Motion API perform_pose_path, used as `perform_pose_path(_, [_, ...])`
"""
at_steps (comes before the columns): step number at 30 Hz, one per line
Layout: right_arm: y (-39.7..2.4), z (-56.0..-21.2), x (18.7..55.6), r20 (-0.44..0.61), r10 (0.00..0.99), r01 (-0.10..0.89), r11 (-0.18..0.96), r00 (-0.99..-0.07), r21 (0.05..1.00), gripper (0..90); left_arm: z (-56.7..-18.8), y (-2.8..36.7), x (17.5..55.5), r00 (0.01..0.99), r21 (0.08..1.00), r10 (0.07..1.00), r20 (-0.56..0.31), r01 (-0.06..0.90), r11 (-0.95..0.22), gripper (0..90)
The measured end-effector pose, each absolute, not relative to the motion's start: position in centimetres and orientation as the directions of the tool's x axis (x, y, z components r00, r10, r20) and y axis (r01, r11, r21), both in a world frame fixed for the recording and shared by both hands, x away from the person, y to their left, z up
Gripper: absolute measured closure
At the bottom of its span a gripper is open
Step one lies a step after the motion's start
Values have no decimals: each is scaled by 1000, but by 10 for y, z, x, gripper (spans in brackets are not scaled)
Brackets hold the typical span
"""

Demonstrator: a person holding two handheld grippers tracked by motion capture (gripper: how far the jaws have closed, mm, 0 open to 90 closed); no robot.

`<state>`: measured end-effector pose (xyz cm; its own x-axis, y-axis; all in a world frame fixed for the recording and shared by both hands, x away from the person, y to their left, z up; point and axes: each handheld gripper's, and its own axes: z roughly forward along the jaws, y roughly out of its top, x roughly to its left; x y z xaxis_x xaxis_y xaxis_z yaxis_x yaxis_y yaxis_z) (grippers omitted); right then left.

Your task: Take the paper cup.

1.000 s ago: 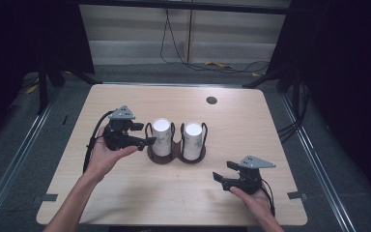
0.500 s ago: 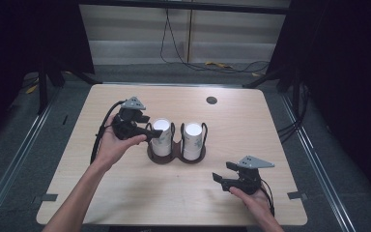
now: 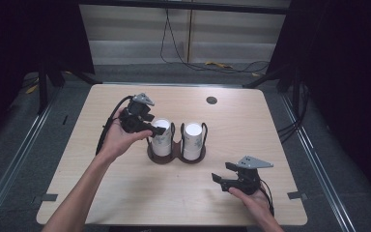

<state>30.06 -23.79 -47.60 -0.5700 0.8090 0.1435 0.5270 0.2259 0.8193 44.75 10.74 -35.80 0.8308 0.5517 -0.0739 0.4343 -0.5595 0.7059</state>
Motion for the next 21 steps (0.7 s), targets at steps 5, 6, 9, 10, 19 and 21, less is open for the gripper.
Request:
perform_pose_path(5, [-238, -476, 300, 144, 808, 527, 227, -571, 819, 271, -362, 105, 453, 826, 691, 557, -91, 455, -562, 323])
perform_pose_path(6, [-238, -476, 300, 143, 808, 527, 228, -572, 819, 271, -363, 105, 454, 824, 688, 560, -87, 456, -564, 325])
perform_pose_path(9, [-238, -476, 301, 142, 810, 531, 230, -569, 815, 271, -362, 104, 456, 823, 685, 563, -81, 456, -569, 313])
perform_pose_path(10, [-238, -476, 301, 140, 810, 530, 232, -570, 815, 271, -361, 104, 456, 824, 682, 562, -79, 456, -573, 302])
perform_pose_path(19, [-237, -477, 301, 139, 809, 531, 235, -570, 814, 271, -360, 94, 462, 843, 643, 536, -49, 437, -629, 327])
perform_pose_path(21, [-238, -477, 301, 137, 809, 530, 237, -572, 814, 271, -361, 92, 463, 843, 627, 536, -41, 439, -644, 329])
